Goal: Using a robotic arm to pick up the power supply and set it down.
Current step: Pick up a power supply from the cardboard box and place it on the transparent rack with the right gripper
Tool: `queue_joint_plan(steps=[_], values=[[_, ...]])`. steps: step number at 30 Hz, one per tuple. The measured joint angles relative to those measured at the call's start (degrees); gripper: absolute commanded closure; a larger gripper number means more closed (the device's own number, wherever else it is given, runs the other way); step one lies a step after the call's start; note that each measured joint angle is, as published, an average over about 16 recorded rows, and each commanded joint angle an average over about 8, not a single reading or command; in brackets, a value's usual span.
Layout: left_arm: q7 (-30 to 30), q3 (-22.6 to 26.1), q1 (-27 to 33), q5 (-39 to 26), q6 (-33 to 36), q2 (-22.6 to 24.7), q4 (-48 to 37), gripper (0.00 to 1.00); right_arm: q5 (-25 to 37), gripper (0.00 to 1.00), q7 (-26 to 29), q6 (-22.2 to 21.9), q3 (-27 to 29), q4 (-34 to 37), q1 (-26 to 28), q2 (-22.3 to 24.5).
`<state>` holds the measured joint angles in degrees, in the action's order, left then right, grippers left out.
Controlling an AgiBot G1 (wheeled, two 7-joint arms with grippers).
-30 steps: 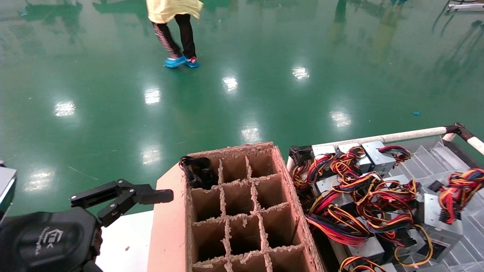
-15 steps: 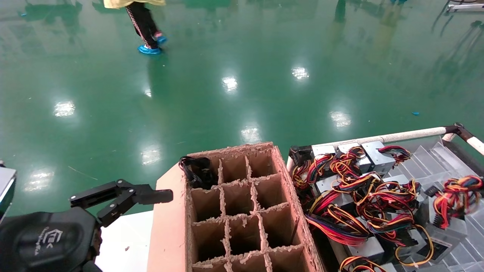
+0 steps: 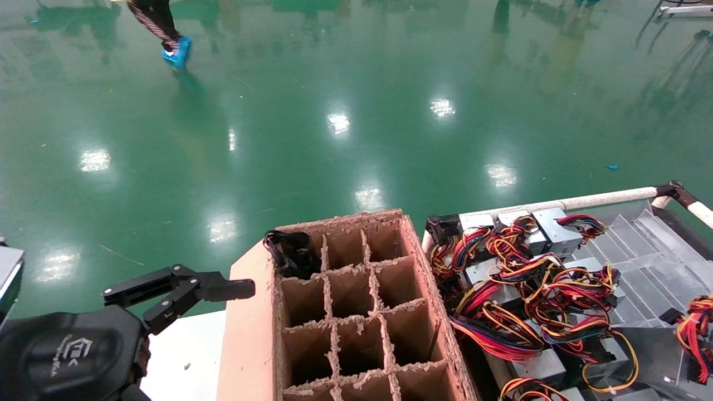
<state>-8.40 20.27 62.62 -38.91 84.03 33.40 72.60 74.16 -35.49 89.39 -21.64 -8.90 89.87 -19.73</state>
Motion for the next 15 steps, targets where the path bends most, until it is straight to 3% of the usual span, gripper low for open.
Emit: queue_joint_plan(steps=[15], values=[[0.0, 0.0, 0.0, 0.0, 0.0, 0.0, 0.0, 0.0, 1.2, 1.0, -0.9, -2.6, -0.8, 3.3, 2.7, -0.5]])
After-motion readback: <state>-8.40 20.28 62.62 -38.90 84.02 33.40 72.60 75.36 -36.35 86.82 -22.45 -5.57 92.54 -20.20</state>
